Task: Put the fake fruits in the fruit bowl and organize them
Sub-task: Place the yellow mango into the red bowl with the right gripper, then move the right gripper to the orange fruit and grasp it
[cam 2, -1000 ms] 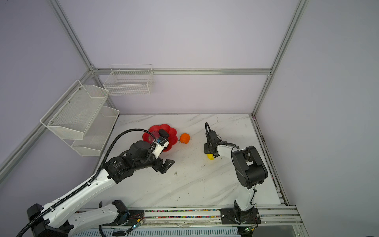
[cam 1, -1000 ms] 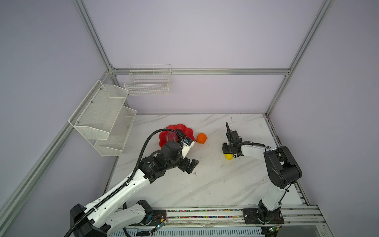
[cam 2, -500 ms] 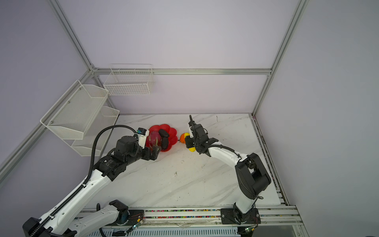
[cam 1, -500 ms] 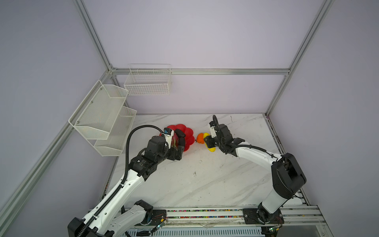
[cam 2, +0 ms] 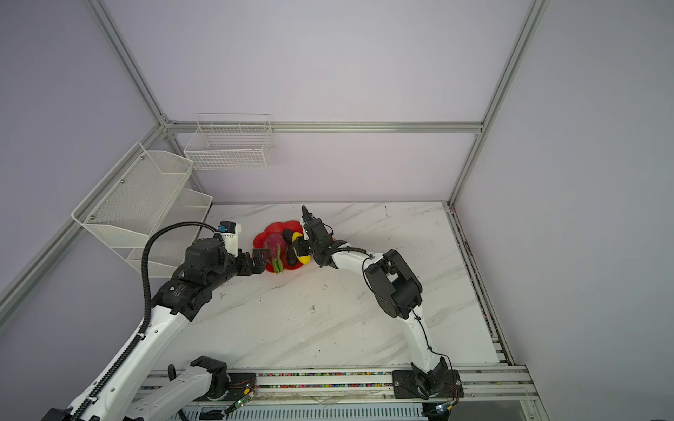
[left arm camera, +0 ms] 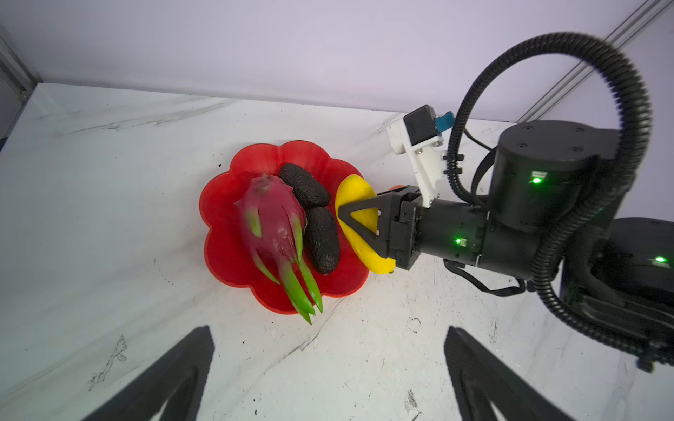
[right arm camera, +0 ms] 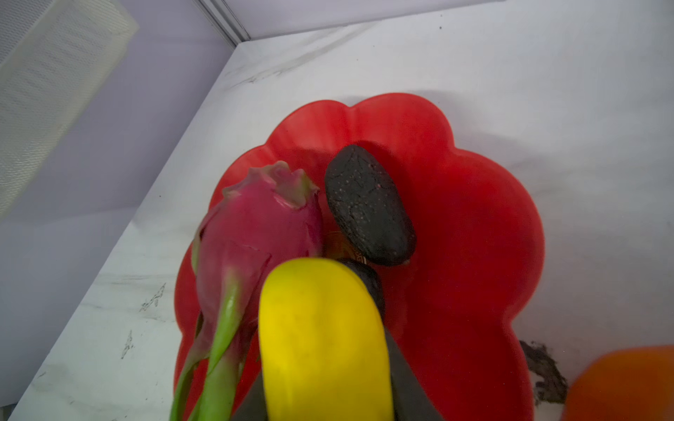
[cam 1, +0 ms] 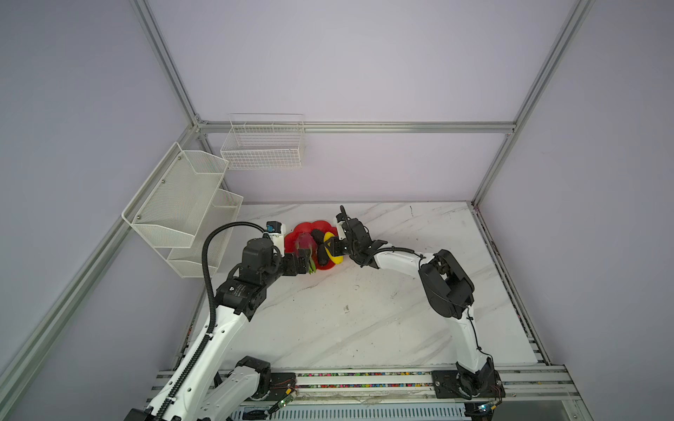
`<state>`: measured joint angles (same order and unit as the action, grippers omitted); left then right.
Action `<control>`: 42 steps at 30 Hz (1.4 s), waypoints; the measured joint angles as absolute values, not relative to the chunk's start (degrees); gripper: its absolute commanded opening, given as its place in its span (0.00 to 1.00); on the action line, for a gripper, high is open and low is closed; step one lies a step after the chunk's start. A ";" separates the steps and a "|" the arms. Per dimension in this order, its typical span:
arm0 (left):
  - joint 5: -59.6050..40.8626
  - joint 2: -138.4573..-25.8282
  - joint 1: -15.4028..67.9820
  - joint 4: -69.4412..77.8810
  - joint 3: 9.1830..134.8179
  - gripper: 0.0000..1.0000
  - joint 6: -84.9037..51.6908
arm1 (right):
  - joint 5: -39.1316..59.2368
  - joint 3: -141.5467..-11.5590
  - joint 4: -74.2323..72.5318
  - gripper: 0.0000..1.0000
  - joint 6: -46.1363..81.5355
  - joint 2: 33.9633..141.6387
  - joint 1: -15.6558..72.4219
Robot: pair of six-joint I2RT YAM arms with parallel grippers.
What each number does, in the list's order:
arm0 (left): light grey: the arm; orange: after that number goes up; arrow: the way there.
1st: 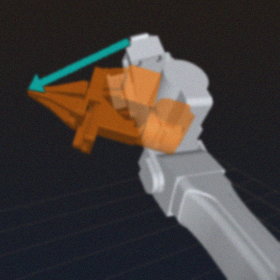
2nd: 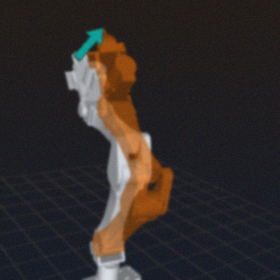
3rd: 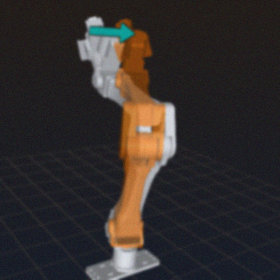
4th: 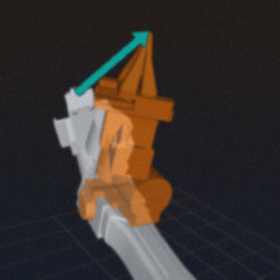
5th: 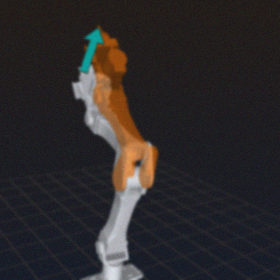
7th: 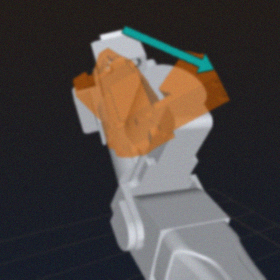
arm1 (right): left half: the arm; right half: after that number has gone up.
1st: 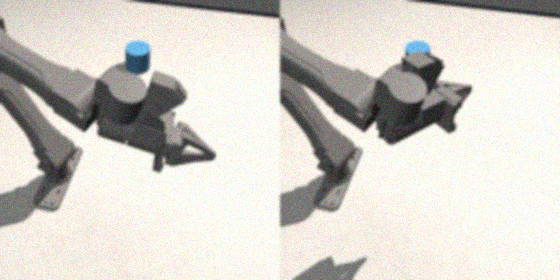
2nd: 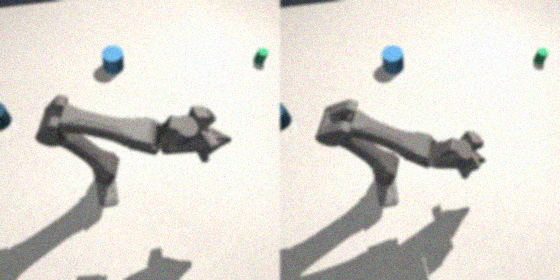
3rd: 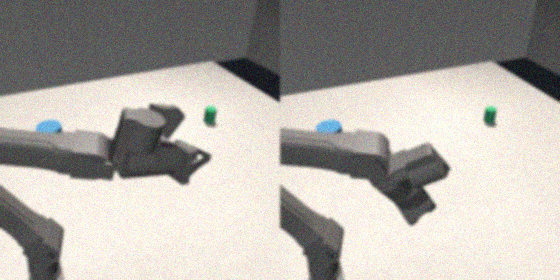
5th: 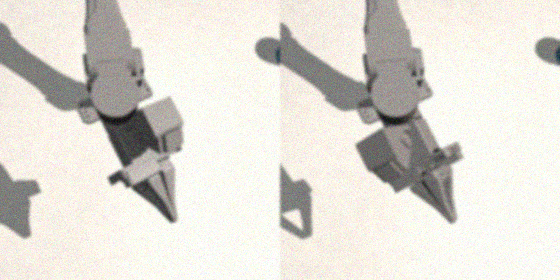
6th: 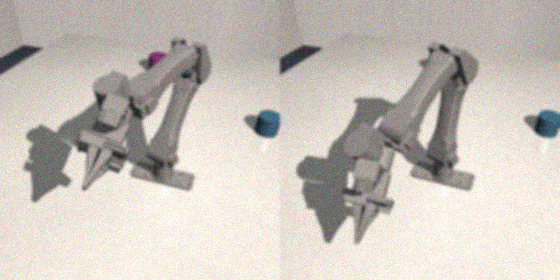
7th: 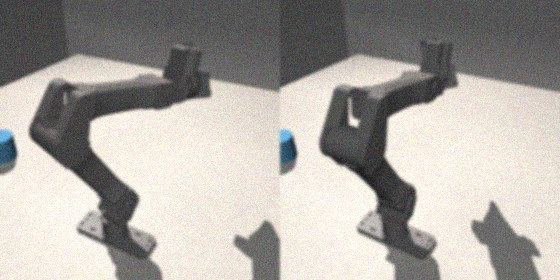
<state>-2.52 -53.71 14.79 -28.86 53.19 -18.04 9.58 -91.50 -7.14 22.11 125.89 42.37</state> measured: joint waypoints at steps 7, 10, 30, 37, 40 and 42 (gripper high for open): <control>-4.19 -53.56 13.61 -27.92 52.12 1.00 -18.50 | 8.75 -96.27 -8.99 0.22 23.73 129.23 42.06; -4.40 -53.45 13.52 -27.88 51.86 1.00 -18.50 | 8.45 -97.14 -9.26 0.23 24.23 129.93 41.89; -6.02 -53.34 13.50 -27.64 51.68 1.00 -18.50 | 1.80 -102.54 -7.55 0.70 22.33 132.38 40.16; -12.05 -54.52 13.45 -26.17 51.64 1.00 -18.44 | -7.77 -97.27 -3.07 0.76 17.80 124.11 40.14; -14.63 -56.16 13.45 -26.04 51.64 1.00 -18.46 | -10.98 -93.80 -1.65 0.77 16.78 120.27 39.48; -15.57 -56.90 13.45 -26.04 51.64 1.00 -18.48 | -11.16 -92.01 -1.41 0.79 16.75 119.50 38.33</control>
